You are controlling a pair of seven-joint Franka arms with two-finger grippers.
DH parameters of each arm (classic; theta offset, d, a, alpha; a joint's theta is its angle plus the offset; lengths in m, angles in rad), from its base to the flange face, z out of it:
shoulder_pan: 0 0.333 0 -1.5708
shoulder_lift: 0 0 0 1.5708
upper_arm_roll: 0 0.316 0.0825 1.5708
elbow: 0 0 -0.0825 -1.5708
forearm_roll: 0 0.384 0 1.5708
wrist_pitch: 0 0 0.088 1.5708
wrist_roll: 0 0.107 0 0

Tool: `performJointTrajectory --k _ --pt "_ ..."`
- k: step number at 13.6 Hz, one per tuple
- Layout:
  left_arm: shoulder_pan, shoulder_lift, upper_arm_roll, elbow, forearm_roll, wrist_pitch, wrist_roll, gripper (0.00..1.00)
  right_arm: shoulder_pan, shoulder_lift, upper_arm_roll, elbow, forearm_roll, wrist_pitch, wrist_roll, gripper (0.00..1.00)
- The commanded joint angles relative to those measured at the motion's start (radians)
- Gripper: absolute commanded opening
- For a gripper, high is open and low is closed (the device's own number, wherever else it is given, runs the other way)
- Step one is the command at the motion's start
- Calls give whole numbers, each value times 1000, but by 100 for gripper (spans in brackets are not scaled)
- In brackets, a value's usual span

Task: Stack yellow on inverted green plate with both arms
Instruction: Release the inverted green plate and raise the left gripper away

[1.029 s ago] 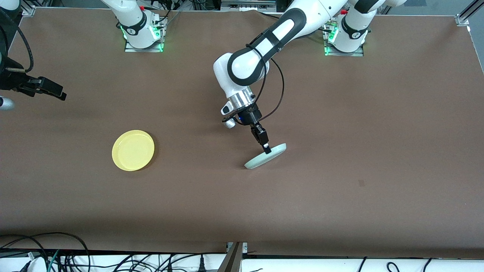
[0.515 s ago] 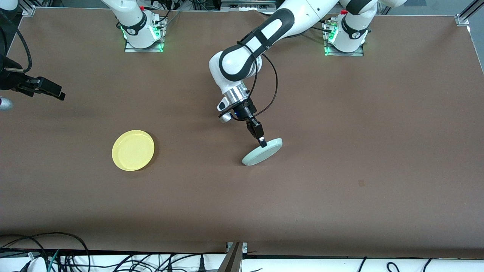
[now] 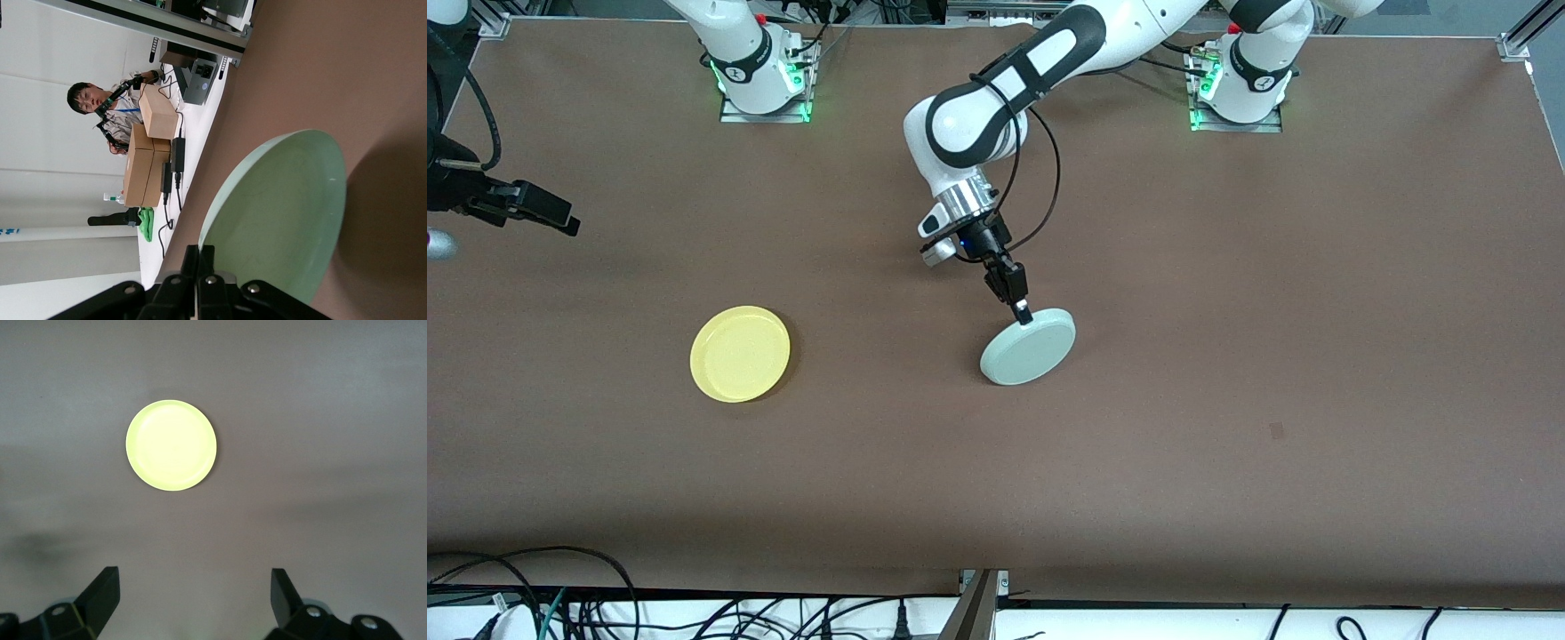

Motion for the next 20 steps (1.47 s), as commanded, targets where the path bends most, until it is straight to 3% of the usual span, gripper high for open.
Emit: performJointTrajectory --k 1,2,3,4,5,9,14,20 --pt "3 60 -38 26 -83 49 -94 1 -5 0 -3 11 14 -16 -15 100" --pt "3 61 -40 26 -106 58 -106 8 -5 0 -3 11 14 -16 -15 100" --pt "3 63 -48 26 -126 63 -120 23 -5 0 -3 11 14 -16 -15 100" --pt "4 64 -60 26 -139 63 -131 50 -5 0 -3 11 14 -16 -15 100" --pt "4 64 -69 26 -148 63 -132 69 -5 0 -3 11 14 -16 -15 100" --pt "7 63 -88 29 -226 112 -235 100 -5 0 -3 11 14 -16 -15 100" --pt "61 17 -91 43 -339 113 -217 100 -9 1 -5 11 12 -18 -18 100" --pt "243 -144 -82 87 -626 115 189 100 -35 60 -13 11 -5 -21 -32 100"
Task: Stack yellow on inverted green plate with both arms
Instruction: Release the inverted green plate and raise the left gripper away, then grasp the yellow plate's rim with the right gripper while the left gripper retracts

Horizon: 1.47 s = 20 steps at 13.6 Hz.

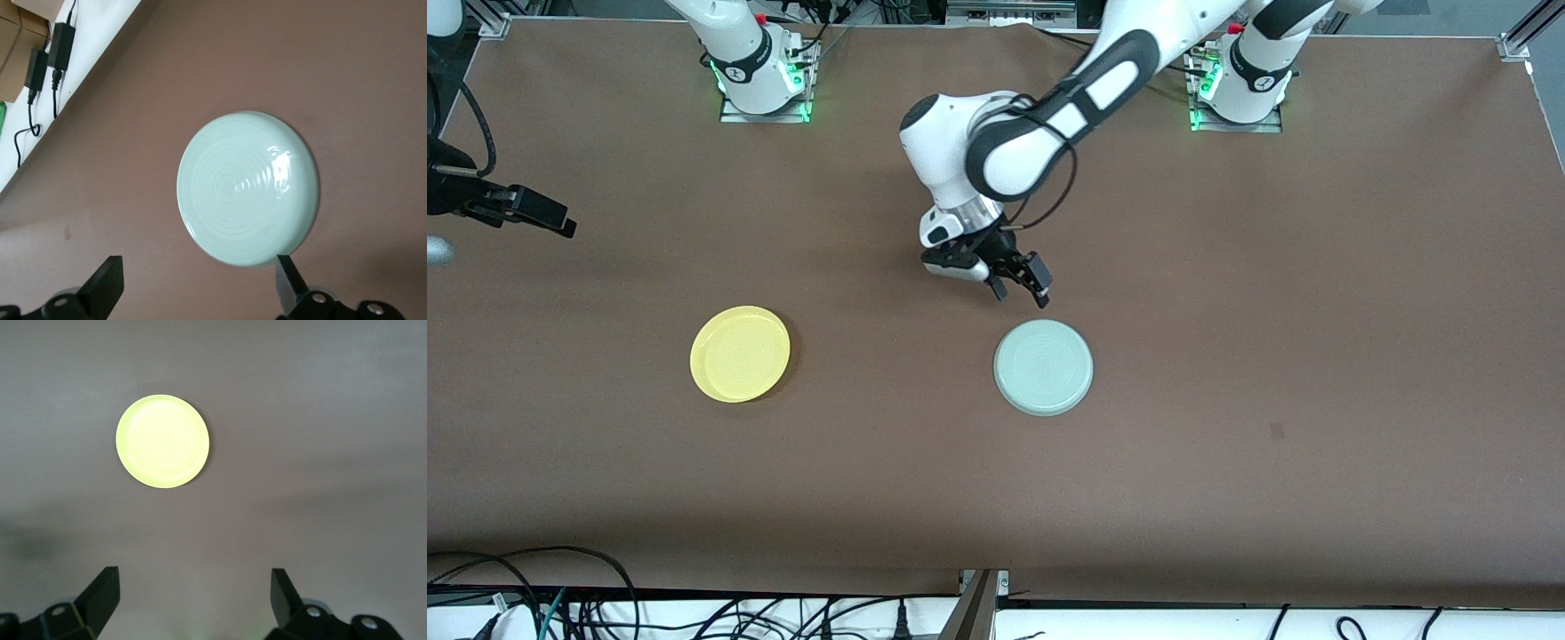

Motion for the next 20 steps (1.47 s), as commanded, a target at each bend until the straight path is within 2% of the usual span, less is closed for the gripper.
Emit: performJointTrajectory --k 1,3,4,7,10,12,14,17,20 --pt "92 -101 0 7 -151 4 190 100 -27 53 0 12 -4 -13 -59 100" --pt "170 -154 15 28 -268 4 327 100 -33 94 -1 12 -18 -1 -70 100" --pt "195 -188 46 33 -341 4 391 100 -41 132 -1 11 -19 2 -68 100" --pt "263 -292 185 33 -608 2 566 100 -30 267 0 -1 -39 74 -70 100" --pt "313 -366 289 27 -782 -6 621 100 -20 376 5 -35 -42 192 -77 100" --pt "349 -400 326 18 -848 -38 621 100 -13 436 11 -78 -29 310 -73 99" --pt "396 -427 349 16 -894 -76 622 100 -13 485 13 -83 -3 363 -59 95" --pt "485 -461 359 15 -939 -150 648 100 -23 528 13 -86 89 389 -73 86" --pt "504 -478 434 12 -954 -194 680 100 -26 576 13 -86 174 452 -77 83"
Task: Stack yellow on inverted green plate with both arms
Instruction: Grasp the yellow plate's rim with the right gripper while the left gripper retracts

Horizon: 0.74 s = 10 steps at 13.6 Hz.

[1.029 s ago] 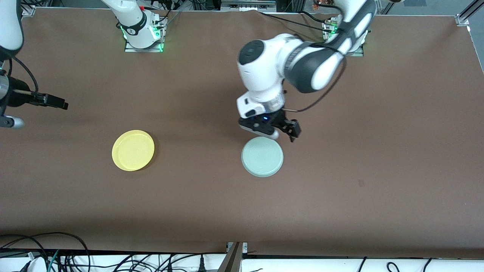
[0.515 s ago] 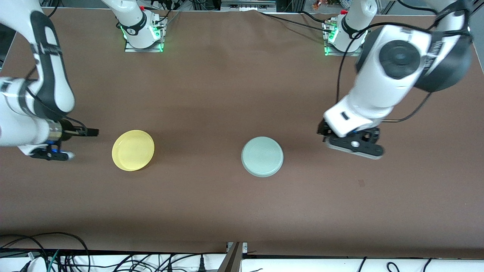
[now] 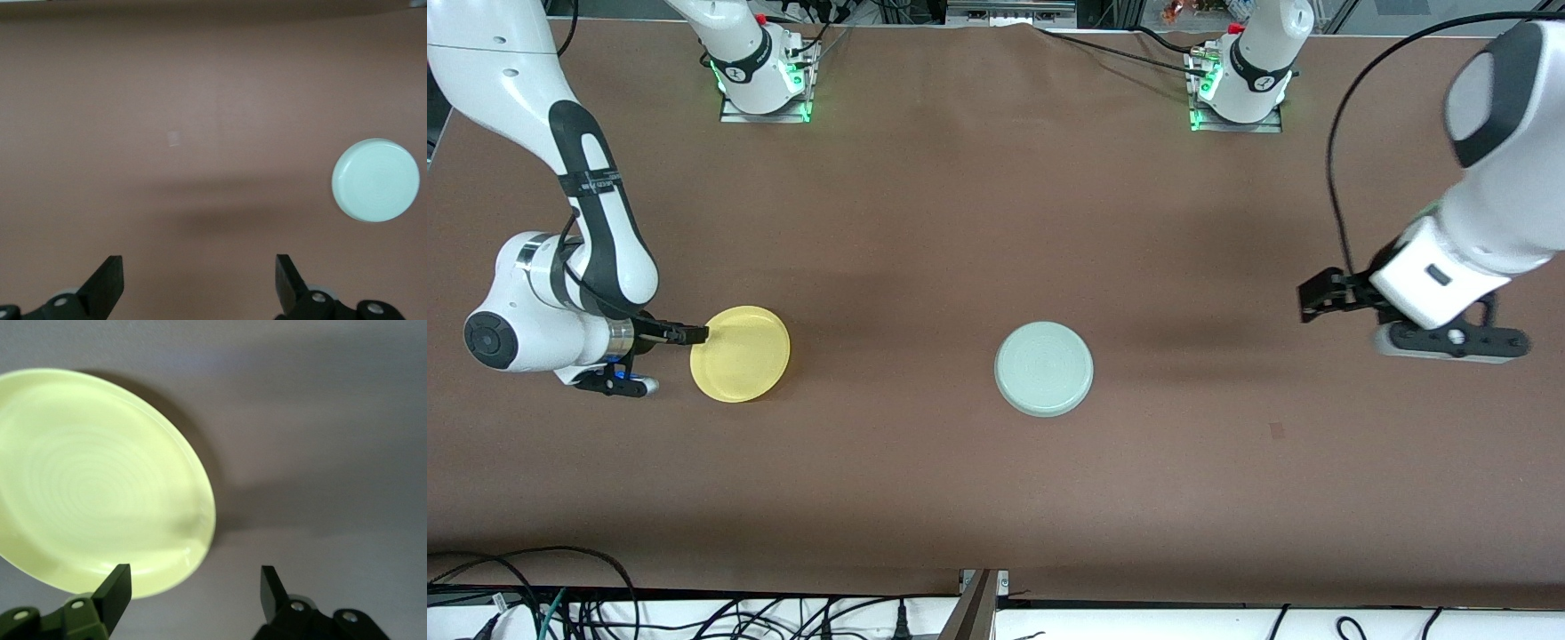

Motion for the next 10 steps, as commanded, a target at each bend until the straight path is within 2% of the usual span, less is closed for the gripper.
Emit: performJointTrajectory --k 1,2,4,5,6,8,10 --pt "7 -38 56 -35 -45 -38 32 100 -15 26 4 -7 53 62 -17 83" --pt "20 -45 61 -35 -53 -55 32 100 -22 34 4 -7 53 67 -25 83" --pt "38 -57 61 -63 -54 -62 34 100 -27 48 3 -5 54 67 -26 60" --pt "38 -58 61 -65 -51 -62 40 100 -27 48 3 -4 54 59 -26 32" --pt "38 -57 61 -69 -48 -62 43 100 -27 52 3 -5 54 56 -23 13" --pt "30 -54 58 -68 -39 -59 35 100 -27 77 3 9 54 70 -17 0" --pt "38 -55 58 -74 -45 -54 34 100 -22 79 3 10 54 68 -8 0"
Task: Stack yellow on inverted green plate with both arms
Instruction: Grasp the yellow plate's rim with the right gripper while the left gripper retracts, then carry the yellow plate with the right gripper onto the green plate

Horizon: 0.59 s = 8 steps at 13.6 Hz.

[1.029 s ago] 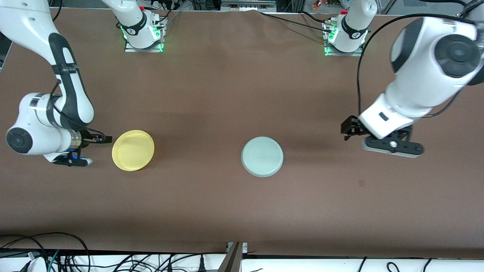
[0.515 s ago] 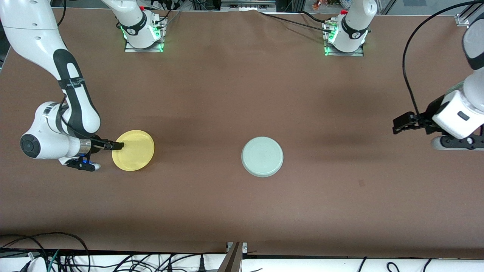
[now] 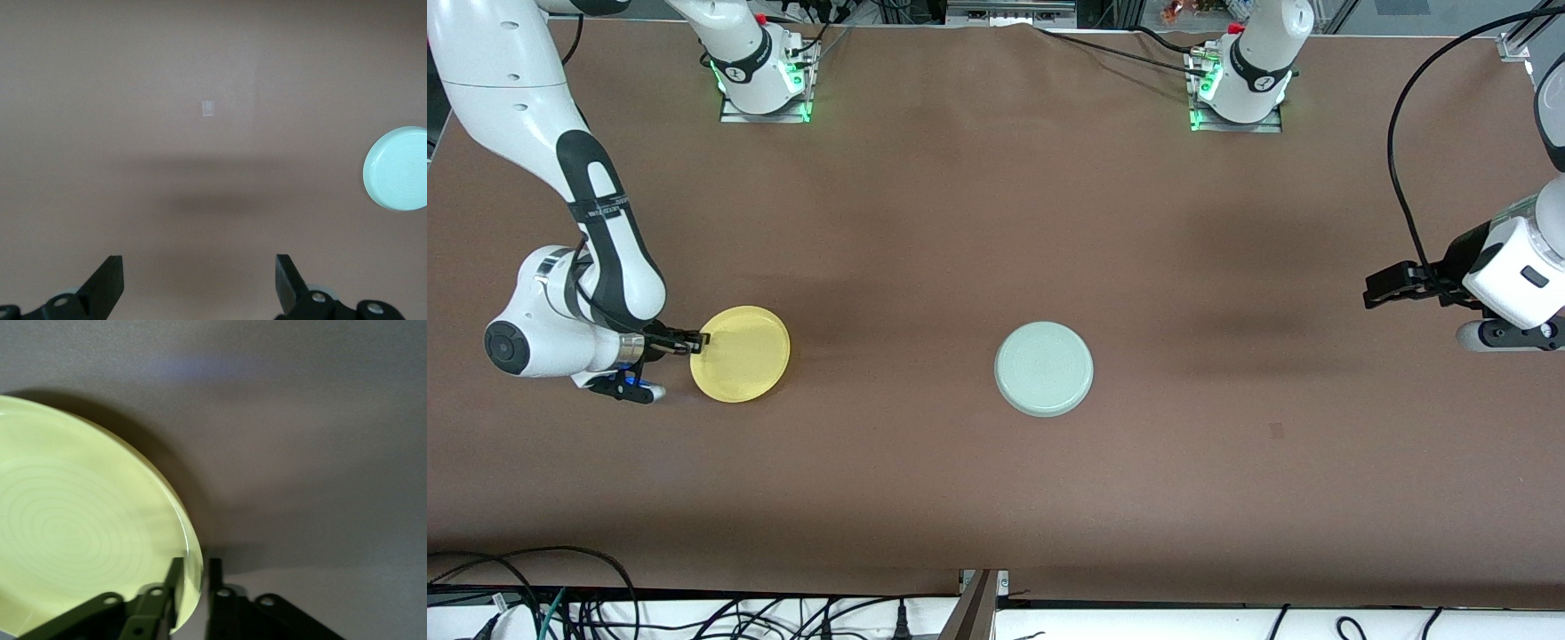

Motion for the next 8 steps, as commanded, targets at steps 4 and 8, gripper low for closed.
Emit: performJointTrajectory --k 4,8 --pt "26 -54 1 -48 -26 6 18 100 22 -27 4 85 16 -41 35 0" --pt "34 -78 1 -91 -33 5 15 100 122 -42 9 230 19 -217 165 0"
